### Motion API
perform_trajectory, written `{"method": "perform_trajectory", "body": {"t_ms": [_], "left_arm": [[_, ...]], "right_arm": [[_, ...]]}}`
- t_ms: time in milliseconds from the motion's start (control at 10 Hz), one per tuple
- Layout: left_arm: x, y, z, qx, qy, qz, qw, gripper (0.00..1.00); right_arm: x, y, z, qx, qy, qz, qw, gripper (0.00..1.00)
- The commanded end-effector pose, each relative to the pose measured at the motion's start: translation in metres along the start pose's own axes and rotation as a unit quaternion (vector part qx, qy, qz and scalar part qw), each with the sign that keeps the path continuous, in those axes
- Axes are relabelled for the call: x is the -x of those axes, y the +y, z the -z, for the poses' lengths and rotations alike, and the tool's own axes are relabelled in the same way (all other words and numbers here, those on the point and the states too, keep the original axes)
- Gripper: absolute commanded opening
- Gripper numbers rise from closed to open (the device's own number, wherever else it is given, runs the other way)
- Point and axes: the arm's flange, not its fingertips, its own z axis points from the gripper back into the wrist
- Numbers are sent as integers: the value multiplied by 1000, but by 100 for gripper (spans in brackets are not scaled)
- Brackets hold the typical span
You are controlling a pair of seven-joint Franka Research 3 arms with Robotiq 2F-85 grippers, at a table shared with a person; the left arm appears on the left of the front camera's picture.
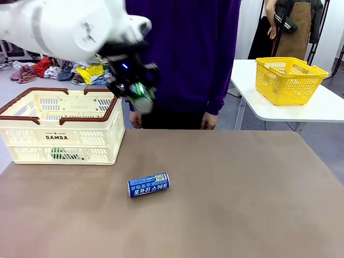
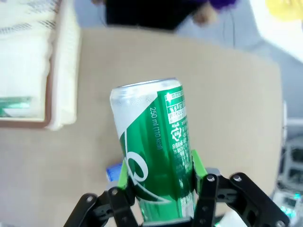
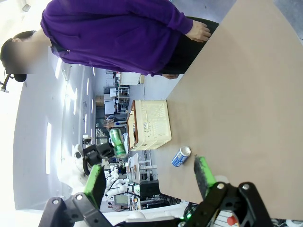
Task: Place the drinks into the Shopping basket.
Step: Pick up one drink and place it into the Shopping basket.
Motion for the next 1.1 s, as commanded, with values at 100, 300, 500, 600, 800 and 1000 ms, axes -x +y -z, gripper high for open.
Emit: {"method": "perform_trajectory", "body": {"t_ms": [100, 300, 500, 600, 800, 1000], "left_arm": [[-83, 71, -8, -3, 5, -59, 998, 0], [-122, 128, 8, -3, 40, -52, 998, 0], [-138, 169, 39, -11, 46, -19, 999, 0], [-142, 183, 57, -6, 54, -6, 999, 0], [-138, 191, 87, -10, 89, 17, 996, 0], [-128, 190, 103, -9, 100, 49, 994, 0]], "right_arm": [[-2, 2, 0, -12, -4, -6, 1000, 100], [-2, 2, 0, -12, -4, -6, 1000, 100], [-2, 2, 0, -12, -4, -6, 1000, 100], [-2, 2, 0, -12, -4, -6, 1000, 100], [-2, 2, 0, -12, -4, -6, 1000, 100], [-2, 2, 0, -12, -4, -6, 1000, 100]]}}
